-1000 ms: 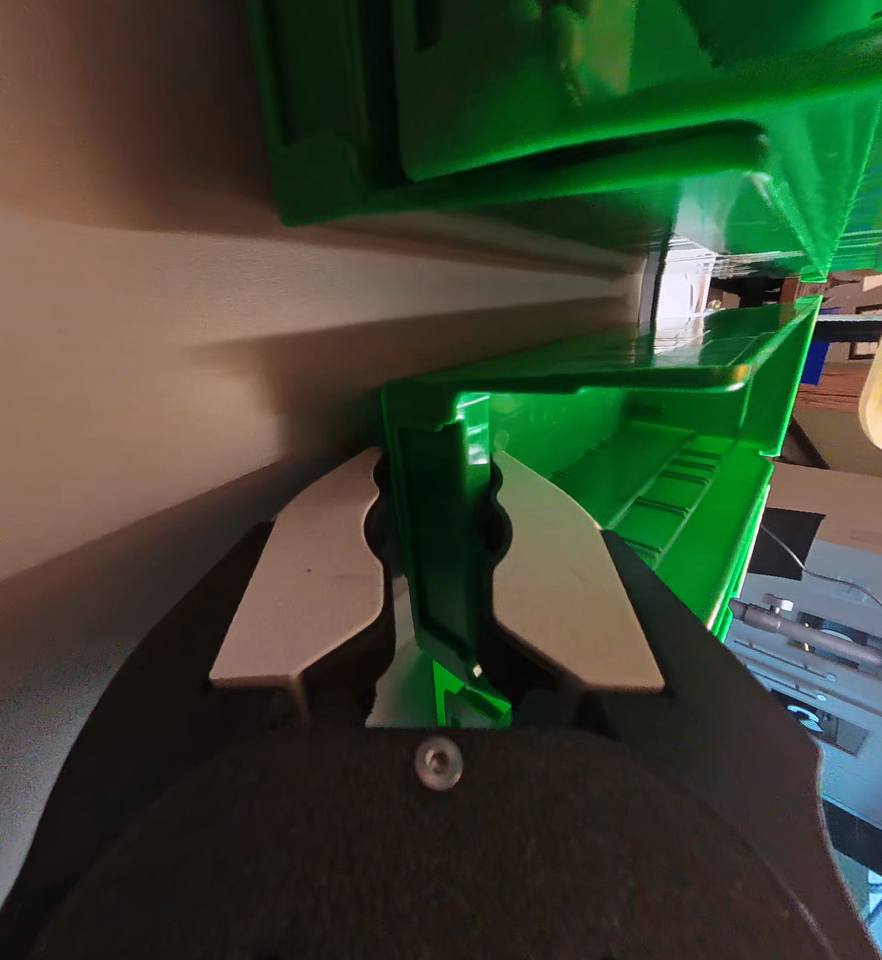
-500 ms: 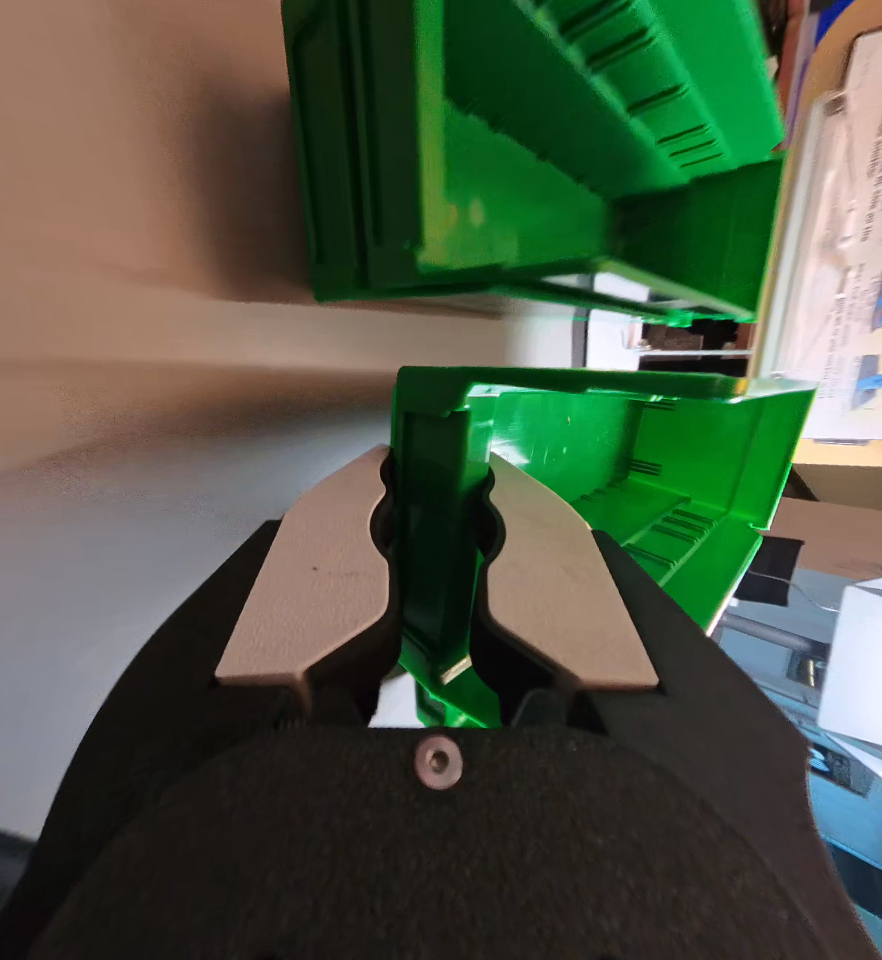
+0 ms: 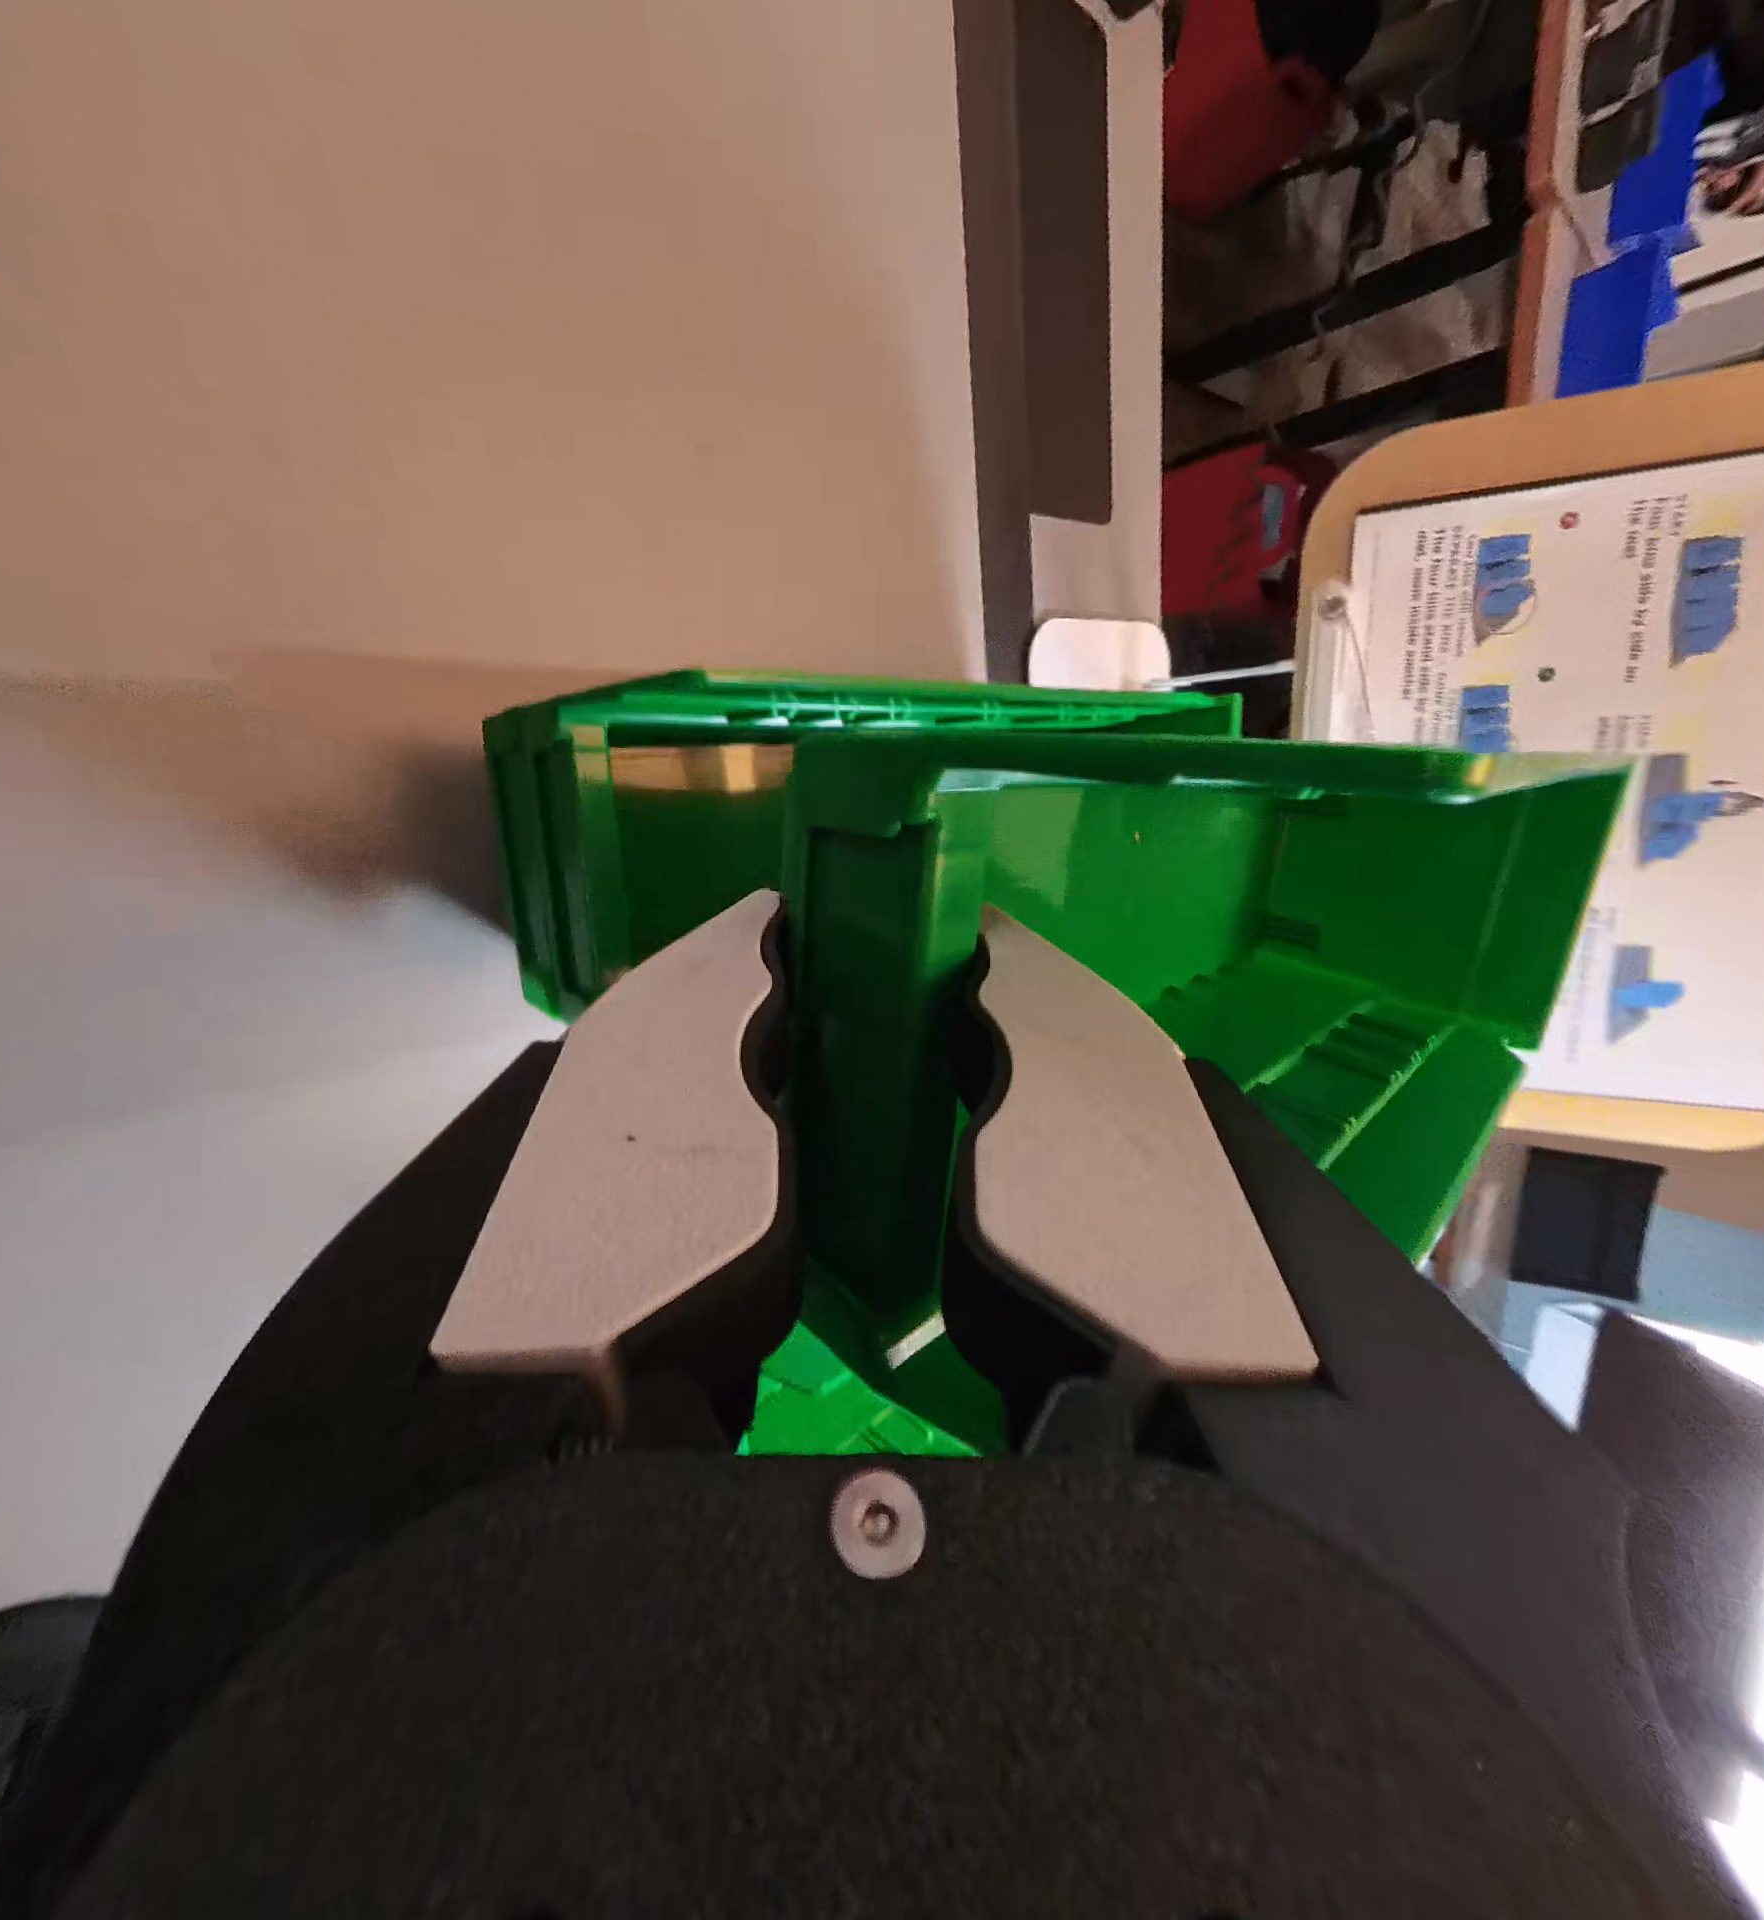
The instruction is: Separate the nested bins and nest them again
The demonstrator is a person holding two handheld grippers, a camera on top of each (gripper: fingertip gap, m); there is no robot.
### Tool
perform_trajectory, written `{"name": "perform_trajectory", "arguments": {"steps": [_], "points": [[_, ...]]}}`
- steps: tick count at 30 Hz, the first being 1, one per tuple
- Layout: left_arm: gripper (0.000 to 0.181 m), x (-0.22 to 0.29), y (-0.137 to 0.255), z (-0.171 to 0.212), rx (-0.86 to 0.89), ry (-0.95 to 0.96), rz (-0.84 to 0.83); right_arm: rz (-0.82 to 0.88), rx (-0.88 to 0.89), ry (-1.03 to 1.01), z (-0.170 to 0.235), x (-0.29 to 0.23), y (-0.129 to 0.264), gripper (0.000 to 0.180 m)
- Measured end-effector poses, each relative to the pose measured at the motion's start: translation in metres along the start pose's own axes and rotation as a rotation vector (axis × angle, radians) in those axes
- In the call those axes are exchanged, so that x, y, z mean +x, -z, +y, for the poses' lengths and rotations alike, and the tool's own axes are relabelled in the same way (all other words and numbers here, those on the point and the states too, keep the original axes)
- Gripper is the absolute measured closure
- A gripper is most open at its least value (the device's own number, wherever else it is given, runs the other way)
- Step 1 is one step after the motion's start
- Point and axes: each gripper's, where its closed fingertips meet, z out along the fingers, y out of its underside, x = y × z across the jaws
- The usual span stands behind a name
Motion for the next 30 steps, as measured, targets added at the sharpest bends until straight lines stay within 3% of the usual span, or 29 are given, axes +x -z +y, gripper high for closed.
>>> {"name": "perform_trajectory", "arguments": {"steps": [7,13,16,22,25,30], "points": [[0.118,-0.005,0.002,-0.001,0.013,0.015,-0.009,-0.083,-0.099,0.017,0.005,-0.025,-0.065,0.152],[0.118,-0.004,0.002,0.000,0.011,0.006,-0.008,-0.084,-0.119,0.081,0.015,-0.045,-0.086,0.144],[0.118,-0.004,0.002,0.000,0.009,0.007,-0.008,-0.097,-0.080,0.068,0.011,-0.049,-0.075,0.133],[0.118,-0.004,0.002,0.001,0.008,0.010,-0.010,-0.054,0.132,-0.084,0.001,-0.024,-0.007,0.132],[0.118,-0.004,0.003,-0.001,0.019,0.004,-0.016,0.005,0.147,-0.160,0.032,-0.006,0.017,0.130],[0.119,-0.004,0.004,-0.004,0.032,0.009,-0.023,0.026,0.041,-0.246,0.118,-0.005,0.022,0.125]]}}
